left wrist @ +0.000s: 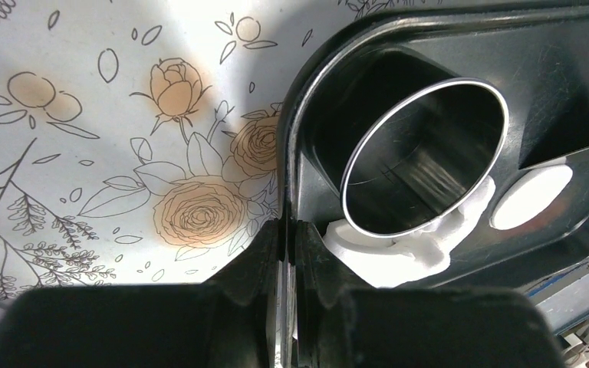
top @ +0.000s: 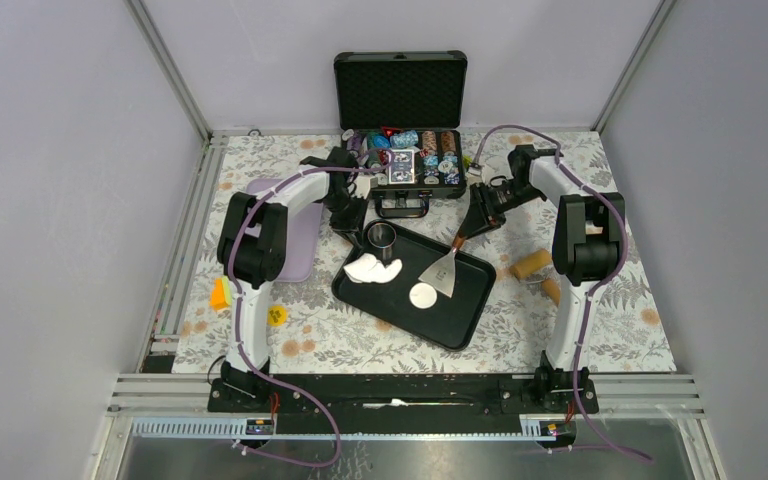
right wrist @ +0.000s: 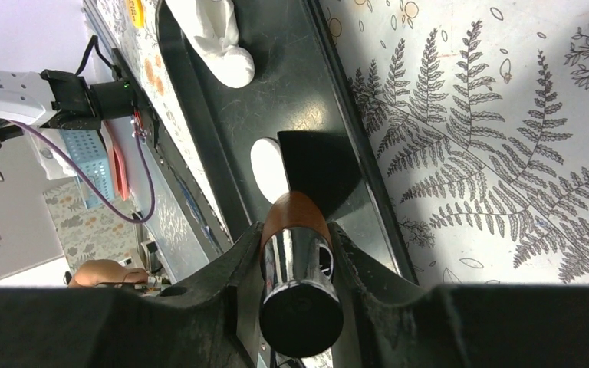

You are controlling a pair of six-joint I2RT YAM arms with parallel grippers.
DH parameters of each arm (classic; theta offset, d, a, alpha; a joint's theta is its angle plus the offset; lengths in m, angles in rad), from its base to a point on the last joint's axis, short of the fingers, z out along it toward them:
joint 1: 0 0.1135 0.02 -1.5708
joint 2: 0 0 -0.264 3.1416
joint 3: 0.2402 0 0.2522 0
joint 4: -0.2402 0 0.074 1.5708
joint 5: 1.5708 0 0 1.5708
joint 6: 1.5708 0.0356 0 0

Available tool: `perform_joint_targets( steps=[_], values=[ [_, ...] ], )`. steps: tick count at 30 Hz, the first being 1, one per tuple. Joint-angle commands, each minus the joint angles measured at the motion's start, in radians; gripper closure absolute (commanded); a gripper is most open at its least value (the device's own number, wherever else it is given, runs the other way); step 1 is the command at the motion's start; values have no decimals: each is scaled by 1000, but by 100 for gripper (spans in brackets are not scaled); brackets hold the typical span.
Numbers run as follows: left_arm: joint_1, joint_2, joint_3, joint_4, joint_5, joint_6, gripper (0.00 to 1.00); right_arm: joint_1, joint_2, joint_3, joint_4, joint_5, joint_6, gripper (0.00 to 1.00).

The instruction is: Roll out the dumpling wrappers from the dough

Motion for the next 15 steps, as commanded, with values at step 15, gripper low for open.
perform_joint_targets(
  steps=[15],
  values=[
    [-7, 25, -8, 49, -10, 10, 100, 30, -37, 40, -71, -200, -18, 100]
  ],
)
